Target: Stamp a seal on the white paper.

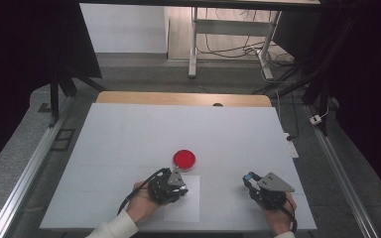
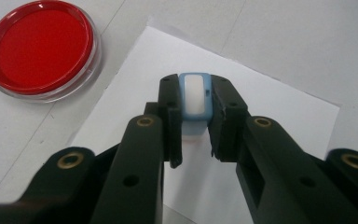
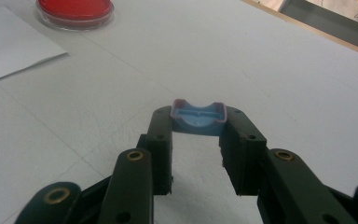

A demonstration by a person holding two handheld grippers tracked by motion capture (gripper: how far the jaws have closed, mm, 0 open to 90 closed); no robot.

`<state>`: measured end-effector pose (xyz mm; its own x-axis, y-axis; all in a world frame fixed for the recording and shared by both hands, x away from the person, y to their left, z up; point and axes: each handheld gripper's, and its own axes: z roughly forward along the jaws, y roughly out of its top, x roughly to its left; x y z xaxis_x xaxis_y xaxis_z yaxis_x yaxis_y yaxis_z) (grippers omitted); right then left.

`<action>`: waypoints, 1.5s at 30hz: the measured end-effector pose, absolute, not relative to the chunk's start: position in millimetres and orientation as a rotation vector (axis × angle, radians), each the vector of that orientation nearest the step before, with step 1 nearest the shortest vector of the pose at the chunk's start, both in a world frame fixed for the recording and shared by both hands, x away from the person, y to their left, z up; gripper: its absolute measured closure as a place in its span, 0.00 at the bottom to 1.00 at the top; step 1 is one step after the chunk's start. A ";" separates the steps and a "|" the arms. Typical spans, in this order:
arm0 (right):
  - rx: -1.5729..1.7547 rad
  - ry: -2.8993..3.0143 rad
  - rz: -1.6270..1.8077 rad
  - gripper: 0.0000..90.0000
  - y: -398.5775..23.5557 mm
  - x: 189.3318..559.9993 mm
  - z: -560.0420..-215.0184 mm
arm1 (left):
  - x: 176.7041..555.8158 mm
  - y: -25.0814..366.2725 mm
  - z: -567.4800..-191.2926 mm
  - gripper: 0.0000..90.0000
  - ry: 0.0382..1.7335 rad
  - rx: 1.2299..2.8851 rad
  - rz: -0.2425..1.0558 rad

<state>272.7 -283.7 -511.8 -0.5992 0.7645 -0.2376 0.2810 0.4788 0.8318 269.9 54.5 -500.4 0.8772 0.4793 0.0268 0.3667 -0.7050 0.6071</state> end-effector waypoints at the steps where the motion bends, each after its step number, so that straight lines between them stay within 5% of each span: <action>1: 0.860 2.124 1.040 0.72 -283.7 272.6 -511.7 | 270.1 54.7 -500.5 0.85 0.612 2.428 0.238; 45: 0.863 2.115 1.042 0.72 -285.8 272.4 -510.5 | 268.8 63.8 -485.0 0.84 0.606 2.337 0.231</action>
